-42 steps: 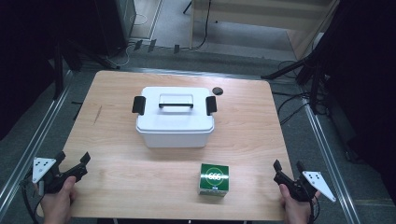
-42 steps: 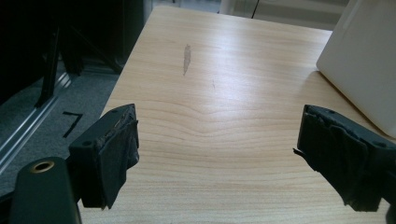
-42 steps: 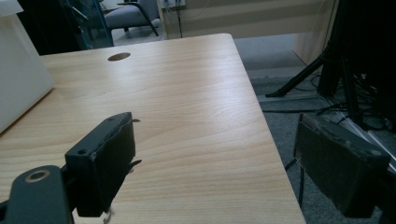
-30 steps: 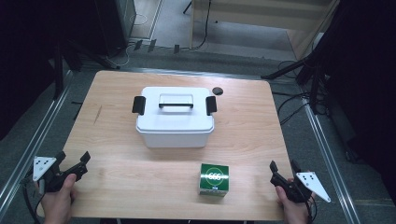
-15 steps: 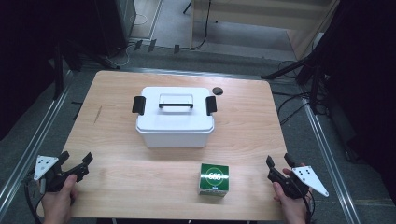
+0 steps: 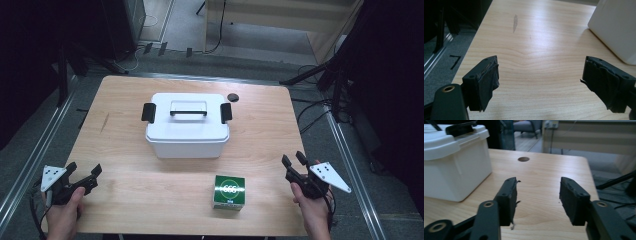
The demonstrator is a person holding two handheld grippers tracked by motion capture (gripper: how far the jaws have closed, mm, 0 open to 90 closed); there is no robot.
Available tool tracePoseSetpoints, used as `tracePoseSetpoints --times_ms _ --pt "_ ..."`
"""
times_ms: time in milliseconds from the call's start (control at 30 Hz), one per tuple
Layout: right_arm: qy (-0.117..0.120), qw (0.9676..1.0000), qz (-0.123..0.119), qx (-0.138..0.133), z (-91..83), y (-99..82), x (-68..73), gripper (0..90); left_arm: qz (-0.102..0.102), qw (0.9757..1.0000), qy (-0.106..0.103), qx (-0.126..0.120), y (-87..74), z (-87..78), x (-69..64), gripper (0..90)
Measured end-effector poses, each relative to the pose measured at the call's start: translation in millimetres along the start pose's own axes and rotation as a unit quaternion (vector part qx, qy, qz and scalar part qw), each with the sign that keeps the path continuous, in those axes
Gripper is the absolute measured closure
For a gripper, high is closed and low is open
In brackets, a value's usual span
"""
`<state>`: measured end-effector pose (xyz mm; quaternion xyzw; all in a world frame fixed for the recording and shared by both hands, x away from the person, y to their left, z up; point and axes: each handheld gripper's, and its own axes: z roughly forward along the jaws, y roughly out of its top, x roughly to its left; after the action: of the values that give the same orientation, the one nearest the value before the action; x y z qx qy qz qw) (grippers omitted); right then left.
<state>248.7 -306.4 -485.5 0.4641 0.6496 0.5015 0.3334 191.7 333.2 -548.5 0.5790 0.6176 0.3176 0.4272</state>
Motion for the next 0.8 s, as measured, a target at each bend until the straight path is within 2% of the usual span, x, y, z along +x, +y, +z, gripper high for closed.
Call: tracePoseSetpoints --times_ms 67,100,267,333,433,567,700,767,800 --pt "0.007 0.9999 -0.002 0.014 5.6 7.0 -0.9 53.1 0.006 1.0000 0.001 0.004 0.2 0.5 -1.0 14.3" --pt "0.007 0.9995 -0.014 0.026 11.3 13.9 -0.5 51.4 0.008 1.0000 0.000 0.004 -0.1 0.6 -1.6 14.3" --pt "0.016 0.9994 -0.022 0.023 20.9 25.5 2.2 47.4 0.013 0.9999 0.000 0.009 -0.1 0.8 -2.0 14.3" --pt "0.013 0.9991 -0.035 0.018 27.2 32.0 4.7 47.5 0.013 0.9999 -0.001 0.010 -0.1 0.9 -2.1 14.3" --pt "0.013 0.9989 -0.040 0.021 31.1 36.5 5.3 48.8 0.014 0.9999 -0.003 0.008 -0.5 0.7 -2.8 14.4" --pt "0.032 0.9972 -0.051 0.044 37.1 49.0 7.0 48.1 0.014 0.9999 -0.003 0.005 -0.8 0.3 -2.9 14.3" --pt "0.041 0.9952 -0.069 0.057 41.9 61.6 9.9 46.9 0.018 0.9998 -0.005 0.004 -1.0 0.1 -3.1 14.4" --pt "0.063 0.9929 -0.077 0.065 45.3 72.1 9.3 50.7 0.020 0.9998 -0.005 0.004 -1.1 0.0 -3.6 14.3" --pt "0.063 0.9929 -0.077 0.065 45.3 72.1 9.3 50.7 0.020 0.9998 -0.006 0.004 -1.1 0.1 -3.8 14.3"
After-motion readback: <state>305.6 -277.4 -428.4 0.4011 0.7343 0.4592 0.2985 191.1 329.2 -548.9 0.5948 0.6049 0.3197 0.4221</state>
